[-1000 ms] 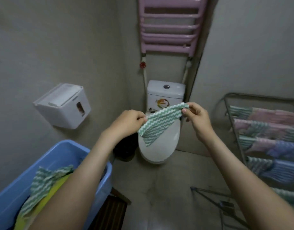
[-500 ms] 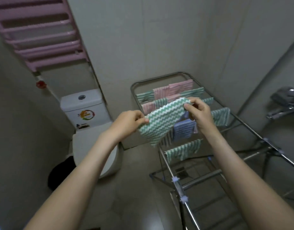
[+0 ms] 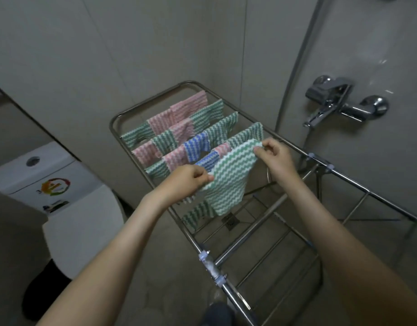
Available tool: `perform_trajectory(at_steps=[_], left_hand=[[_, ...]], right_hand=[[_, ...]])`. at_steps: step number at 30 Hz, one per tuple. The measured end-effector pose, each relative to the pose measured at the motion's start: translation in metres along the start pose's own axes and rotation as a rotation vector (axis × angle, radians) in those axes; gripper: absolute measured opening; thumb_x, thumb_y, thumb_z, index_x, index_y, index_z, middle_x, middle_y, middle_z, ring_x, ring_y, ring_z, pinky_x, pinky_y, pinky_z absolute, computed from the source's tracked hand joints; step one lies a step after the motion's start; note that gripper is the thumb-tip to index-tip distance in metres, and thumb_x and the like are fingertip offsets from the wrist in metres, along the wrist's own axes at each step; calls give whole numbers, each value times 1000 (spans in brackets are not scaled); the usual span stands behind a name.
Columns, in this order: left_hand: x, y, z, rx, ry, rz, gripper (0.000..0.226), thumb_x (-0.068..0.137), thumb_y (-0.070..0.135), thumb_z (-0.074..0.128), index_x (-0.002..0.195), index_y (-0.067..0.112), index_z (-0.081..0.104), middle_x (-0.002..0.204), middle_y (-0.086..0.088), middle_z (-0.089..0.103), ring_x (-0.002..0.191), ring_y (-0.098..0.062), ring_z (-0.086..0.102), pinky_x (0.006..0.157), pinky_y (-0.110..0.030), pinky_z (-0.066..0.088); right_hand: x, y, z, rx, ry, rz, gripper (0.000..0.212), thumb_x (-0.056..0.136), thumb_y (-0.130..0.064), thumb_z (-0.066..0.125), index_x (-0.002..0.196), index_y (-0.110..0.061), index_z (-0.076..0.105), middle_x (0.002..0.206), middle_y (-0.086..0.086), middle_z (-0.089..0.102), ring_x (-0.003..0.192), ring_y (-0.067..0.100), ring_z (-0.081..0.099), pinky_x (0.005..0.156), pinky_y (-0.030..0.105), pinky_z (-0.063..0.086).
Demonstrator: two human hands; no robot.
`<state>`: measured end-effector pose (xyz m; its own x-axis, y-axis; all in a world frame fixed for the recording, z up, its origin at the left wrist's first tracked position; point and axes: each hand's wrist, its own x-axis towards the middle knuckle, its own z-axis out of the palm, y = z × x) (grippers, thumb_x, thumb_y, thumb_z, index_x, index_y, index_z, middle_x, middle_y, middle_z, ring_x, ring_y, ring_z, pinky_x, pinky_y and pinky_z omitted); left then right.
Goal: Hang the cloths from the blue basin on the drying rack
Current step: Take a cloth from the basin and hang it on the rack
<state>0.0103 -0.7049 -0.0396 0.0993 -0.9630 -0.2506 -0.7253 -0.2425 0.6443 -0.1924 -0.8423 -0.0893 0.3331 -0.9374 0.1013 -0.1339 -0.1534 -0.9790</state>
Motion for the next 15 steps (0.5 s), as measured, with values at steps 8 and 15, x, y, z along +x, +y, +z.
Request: perform_trajectory(at_steps=[8, 15], left_hand=[[40, -14, 5, -92, -148, 20, 39, 93, 39, 57, 66, 18, 39, 54, 2, 37, 47, -12, 37, 52, -25, 33], [61, -36, 3, -57, -186, -37, 39, 94, 36, 55, 64, 19, 39, 53, 2, 42, 48, -14, 42, 56, -27, 37]], right_hand=[[-1, 24, -11, 60, 81, 165, 21, 91, -14, 61, 73, -13, 51, 46, 0, 44, 34, 6, 37, 35, 16, 28], [20, 43, 17, -163, 57, 246, 18, 90, -18, 62, 73, -18, 55, 52, -4, 50, 46, 9, 47, 49, 26, 38]])
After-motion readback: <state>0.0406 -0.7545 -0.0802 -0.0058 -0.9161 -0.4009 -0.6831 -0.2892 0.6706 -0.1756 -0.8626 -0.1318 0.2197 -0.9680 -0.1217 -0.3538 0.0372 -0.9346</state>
